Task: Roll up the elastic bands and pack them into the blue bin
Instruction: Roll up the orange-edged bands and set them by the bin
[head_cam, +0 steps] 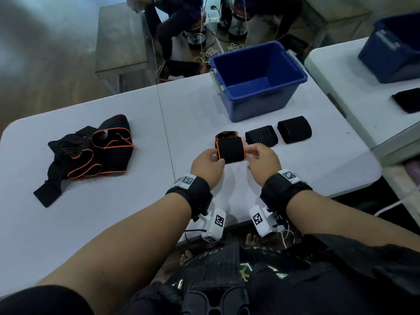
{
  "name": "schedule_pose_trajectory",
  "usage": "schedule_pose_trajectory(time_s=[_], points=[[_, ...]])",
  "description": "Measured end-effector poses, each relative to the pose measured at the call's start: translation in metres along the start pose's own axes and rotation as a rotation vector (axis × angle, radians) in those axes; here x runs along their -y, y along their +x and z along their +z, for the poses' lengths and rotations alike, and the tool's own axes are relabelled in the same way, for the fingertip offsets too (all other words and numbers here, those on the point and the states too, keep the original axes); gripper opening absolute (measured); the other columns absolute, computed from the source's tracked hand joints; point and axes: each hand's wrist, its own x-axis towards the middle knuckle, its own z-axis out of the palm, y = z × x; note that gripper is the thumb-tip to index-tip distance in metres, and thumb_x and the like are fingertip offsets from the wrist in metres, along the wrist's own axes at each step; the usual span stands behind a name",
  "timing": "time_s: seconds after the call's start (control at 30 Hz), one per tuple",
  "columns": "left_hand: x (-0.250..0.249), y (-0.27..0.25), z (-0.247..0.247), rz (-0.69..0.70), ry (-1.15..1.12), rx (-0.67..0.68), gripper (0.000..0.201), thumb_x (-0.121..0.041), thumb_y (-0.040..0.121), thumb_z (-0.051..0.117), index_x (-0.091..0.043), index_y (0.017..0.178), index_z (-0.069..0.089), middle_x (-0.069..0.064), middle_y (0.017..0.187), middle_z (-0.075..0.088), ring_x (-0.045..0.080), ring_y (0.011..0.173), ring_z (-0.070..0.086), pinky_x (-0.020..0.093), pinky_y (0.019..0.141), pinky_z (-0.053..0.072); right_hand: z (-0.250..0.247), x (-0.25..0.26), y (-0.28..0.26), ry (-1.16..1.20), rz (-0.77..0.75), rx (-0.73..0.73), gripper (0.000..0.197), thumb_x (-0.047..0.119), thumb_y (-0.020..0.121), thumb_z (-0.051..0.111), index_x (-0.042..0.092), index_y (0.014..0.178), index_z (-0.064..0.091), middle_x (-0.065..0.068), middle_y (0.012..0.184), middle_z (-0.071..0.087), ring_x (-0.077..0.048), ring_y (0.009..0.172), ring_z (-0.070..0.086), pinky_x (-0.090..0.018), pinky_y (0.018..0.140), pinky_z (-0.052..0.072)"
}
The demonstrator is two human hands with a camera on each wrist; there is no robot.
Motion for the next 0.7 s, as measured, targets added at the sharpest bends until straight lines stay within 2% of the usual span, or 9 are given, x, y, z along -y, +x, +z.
schedule_pose_trajectory(time_s=[0.07, 0.13, 0.23, 0.33, 0.47, 0.57, 0.7], points=[[0.000, 0.002, 0.000, -0.002, -0.022, -0.007, 0.022, -0.034, 0.077, 0.056, -0.038, 0.098, 0.061, -0.007, 0.098, 0.076, 0.025, 0.095, 0.072, 0.052, 0.088, 0.059, -0.002, 0.001, 0.000, 0.012, -0.004, -0.011, 0.027, 0.007, 0.090, 0.054, 0.022, 0.108, 0.068, 0.004, 0.106, 0.071, -0.016, 0.100, 0.067, -0.043, 0.091, 0.057], [0.000, 0.002, -0.004, 0.008, -0.037, -0.031, 0.015, -0.029, 0.081, 0.057, -0.037, 0.093, 0.059, -0.008, 0.093, 0.073, 0.023, 0.091, 0.072, 0.049, 0.088, 0.058, -0.003, 0.006, 0.001, 0.022, -0.020, -0.061, 0.022, 0.010, 0.091, 0.057, 0.020, 0.108, 0.067, 0.004, 0.101, 0.069, -0.015, 0.096, 0.066, -0.036, 0.093, 0.055], [0.010, 0.002, -0.018, 0.031, -0.005, -0.091, 0.019, -0.024, 0.089, 0.058, -0.031, 0.106, 0.062, -0.011, 0.090, 0.067, 0.020, 0.092, 0.070, 0.041, 0.092, 0.056, 0.003, 0.021, 0.003, 0.051, -0.065, -0.068, 0.019, 0.014, 0.092, 0.060, 0.017, 0.109, 0.066, 0.003, 0.095, 0.065, -0.013, 0.088, 0.063, -0.028, 0.089, 0.051], [0.027, 0.003, -0.050, 0.027, 0.015, -0.190, 0.023, -0.022, 0.092, 0.057, -0.025, 0.114, 0.064, -0.011, 0.090, 0.065, 0.017, 0.093, 0.066, 0.034, 0.092, 0.053, 0.023, 0.038, 0.007, 0.021, -0.113, 0.026, 0.016, 0.016, 0.090, 0.062, 0.019, 0.106, 0.064, 0.004, 0.092, 0.065, -0.012, 0.083, 0.062, -0.030, 0.087, 0.052], [0.063, -0.004, -0.116, -0.033, 0.058, -0.371, 0.025, -0.021, 0.094, 0.057, -0.019, 0.118, 0.065, -0.007, 0.094, 0.064, 0.016, 0.096, 0.063, 0.026, 0.088, 0.046, 0.063, 0.064, 0.008, -0.063, -0.190, 0.211, 0.011, 0.020, 0.089, 0.064, 0.024, 0.100, 0.061, 0.009, 0.086, 0.063, -0.012, 0.079, 0.061, -0.038, 0.085, 0.056], [0.095, -0.016, -0.175, -0.088, 0.105, -0.491, 0.028, -0.020, 0.094, 0.058, -0.016, 0.121, 0.065, -0.001, 0.106, 0.066, 0.017, 0.101, 0.062, 0.028, 0.093, 0.047, 0.094, 0.081, 0.002, -0.162, -0.251, 0.340, 0.009, 0.024, 0.089, 0.063, 0.028, 0.097, 0.061, 0.010, 0.086, 0.063, -0.014, 0.083, 0.063, -0.036, 0.087, 0.054], [0.132, -0.037, -0.252, -0.171, 0.117, -0.696, 0.023, -0.020, 0.093, 0.061, -0.015, 0.115, 0.066, -0.002, 0.098, 0.066, 0.020, 0.100, 0.064, 0.031, 0.092, 0.049, 0.132, 0.103, -0.011, -0.231, -0.306, 0.462, 0.007, 0.024, 0.089, 0.063, 0.029, 0.094, 0.062, 0.007, 0.088, 0.066, -0.017, 0.087, 0.065, -0.032, 0.085, 0.053]])
